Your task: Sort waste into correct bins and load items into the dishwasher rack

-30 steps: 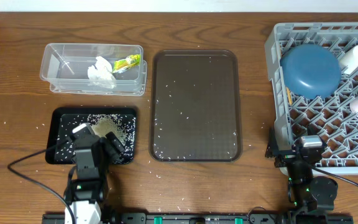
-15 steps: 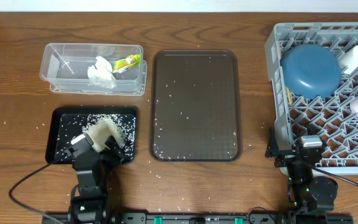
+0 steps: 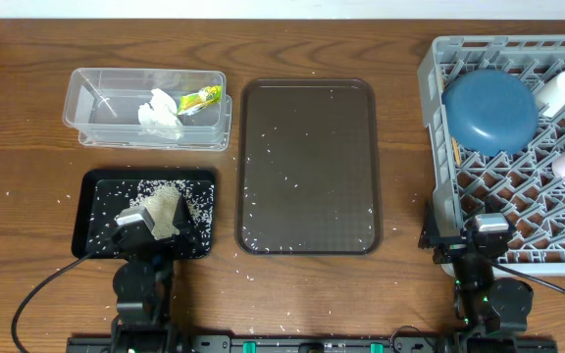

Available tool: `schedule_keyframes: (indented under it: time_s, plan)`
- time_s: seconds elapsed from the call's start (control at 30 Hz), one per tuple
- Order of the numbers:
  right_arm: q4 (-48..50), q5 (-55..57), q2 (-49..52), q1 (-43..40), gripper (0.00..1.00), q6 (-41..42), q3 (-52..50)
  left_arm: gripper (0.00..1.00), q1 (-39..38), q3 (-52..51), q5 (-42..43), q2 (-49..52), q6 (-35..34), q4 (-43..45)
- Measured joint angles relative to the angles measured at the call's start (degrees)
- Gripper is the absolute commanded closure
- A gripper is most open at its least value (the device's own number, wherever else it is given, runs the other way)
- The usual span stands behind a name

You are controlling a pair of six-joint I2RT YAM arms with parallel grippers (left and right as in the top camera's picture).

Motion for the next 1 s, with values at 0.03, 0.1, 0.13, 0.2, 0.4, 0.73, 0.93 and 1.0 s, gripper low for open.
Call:
schedule_keyframes:
  time_s: [0.03,0.1,0.13,0.2,0.4,0.73,0.93,1.0]
  plan:
    - [0.0,0.0,0.0,0.0,0.01,0.0,0.0,0.08,0.0,0.0,0.1,-0.5,0.2,0.0]
    - [0.0,0.0,0.0,0.0,0.01,0.0,0.0,0.08,0.0,0.0,0.9,-2.8,2.3,0.0]
    - [0.0,0.0,0.0,0.0,0.01,0.0,0.0,0.08,0.0,0.0,1.6,-3.7,3.1,0.0]
    - [0.0,0.0,0.0,0.0,0.01,0.0,0.0,0.08,-0.2,-0.1,2.3,-5.3,4.8,0.0]
    - [0.0,0.0,0.0,0.0,0.01,0.0,0.0,0.08,-0.6,-0.2,4.7,-6.4,8.0,0.0]
    - [0.0,0.0,0.0,0.0,0.01,0.0,0.0,0.08,-0.6,-0.2,5.6,-6.4,10.7,0.1]
    - [0.0,0.0,0.0,0.0,0.01,0.0,0.0,0.08,-0.6,-0.2,5.0,-6.4,10.9,0.0]
    - [0.0,0.0,0.0,0.0,0.01,0.0,0.0,0.08,-0.6,-0.2,4.7,-6.4,11.1,0.0]
